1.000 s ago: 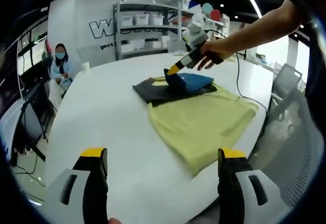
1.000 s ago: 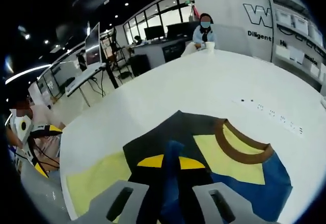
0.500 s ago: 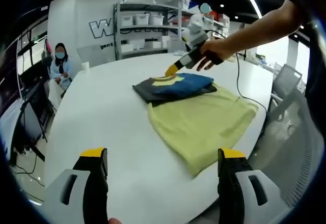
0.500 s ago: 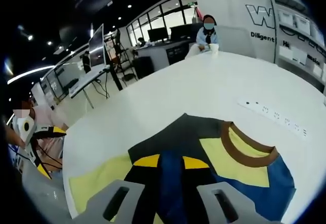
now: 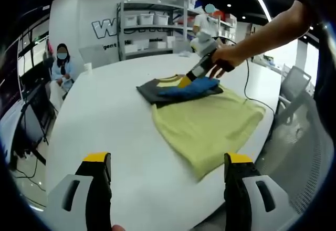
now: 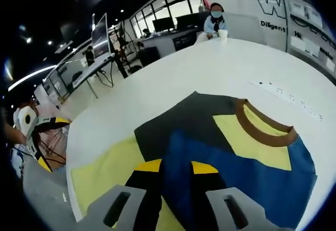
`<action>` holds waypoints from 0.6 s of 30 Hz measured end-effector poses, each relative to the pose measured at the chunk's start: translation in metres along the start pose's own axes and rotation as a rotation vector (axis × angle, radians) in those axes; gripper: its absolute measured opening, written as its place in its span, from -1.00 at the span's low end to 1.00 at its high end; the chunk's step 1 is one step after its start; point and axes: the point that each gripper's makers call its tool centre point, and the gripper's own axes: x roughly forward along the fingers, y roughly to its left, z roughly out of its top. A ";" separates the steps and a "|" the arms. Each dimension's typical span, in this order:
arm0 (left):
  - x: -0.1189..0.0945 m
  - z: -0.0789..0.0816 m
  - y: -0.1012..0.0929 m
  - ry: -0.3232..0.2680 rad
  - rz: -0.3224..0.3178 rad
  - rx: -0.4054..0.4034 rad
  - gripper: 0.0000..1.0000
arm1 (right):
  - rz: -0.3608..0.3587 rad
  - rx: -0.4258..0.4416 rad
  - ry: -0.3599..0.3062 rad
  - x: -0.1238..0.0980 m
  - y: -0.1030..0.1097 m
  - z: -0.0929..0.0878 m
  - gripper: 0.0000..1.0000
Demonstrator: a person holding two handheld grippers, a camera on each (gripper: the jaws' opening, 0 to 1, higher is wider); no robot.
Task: Fold the garment on the visible template until the final outline fits inside the template.
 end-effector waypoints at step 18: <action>0.000 0.000 0.000 0.001 -0.002 0.004 0.71 | 0.135 -0.014 0.005 0.012 0.047 0.001 -0.78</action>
